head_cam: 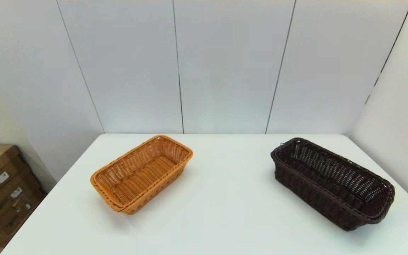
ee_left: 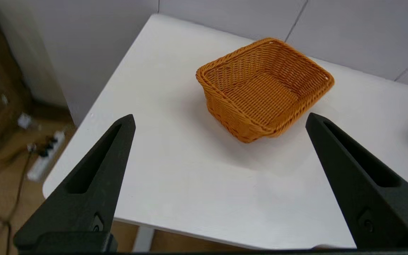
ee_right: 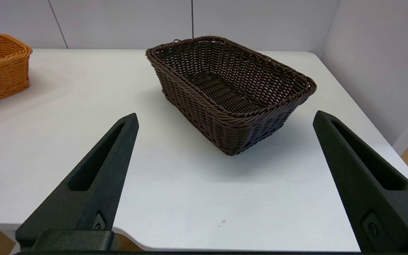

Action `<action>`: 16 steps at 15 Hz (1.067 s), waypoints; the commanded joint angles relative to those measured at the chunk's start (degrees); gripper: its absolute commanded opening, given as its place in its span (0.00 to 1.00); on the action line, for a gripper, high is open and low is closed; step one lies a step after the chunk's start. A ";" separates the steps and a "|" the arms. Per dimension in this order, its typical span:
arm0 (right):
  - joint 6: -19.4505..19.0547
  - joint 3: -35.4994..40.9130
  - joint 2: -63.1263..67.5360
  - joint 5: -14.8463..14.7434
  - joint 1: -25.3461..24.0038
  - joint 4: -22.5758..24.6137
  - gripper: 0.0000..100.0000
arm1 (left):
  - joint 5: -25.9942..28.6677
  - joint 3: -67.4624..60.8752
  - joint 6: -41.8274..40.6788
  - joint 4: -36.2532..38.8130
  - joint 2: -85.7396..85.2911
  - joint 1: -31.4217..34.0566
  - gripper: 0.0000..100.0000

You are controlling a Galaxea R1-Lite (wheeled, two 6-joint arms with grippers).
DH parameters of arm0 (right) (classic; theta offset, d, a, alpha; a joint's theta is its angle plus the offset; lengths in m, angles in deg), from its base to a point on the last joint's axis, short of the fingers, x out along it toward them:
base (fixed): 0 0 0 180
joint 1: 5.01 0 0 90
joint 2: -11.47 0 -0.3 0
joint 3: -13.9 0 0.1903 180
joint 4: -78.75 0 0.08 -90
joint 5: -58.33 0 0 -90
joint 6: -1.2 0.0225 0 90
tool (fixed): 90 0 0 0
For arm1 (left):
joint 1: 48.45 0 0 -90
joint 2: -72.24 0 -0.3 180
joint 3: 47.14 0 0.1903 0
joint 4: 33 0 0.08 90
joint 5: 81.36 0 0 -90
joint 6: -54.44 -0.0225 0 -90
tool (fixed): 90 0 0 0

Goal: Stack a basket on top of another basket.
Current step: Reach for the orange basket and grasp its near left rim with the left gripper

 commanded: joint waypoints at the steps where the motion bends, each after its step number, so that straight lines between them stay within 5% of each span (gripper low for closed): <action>1: -0.11 0.00 0.07 -0.01 0.00 0.05 1.00 | -6.14 15.34 18.05 -0.73 32.95 0.38 1.00; 7: -0.11 0.00 0.07 0.07 0.00 0.13 1.00 | -6.23 26.50 34.48 -6.00 55.80 -2.34 1.00; 16: -0.11 0.00 0.07 0.07 0.00 0.13 1.00 | -5.88 38.36 44.33 -12.77 81.55 -7.27 1.00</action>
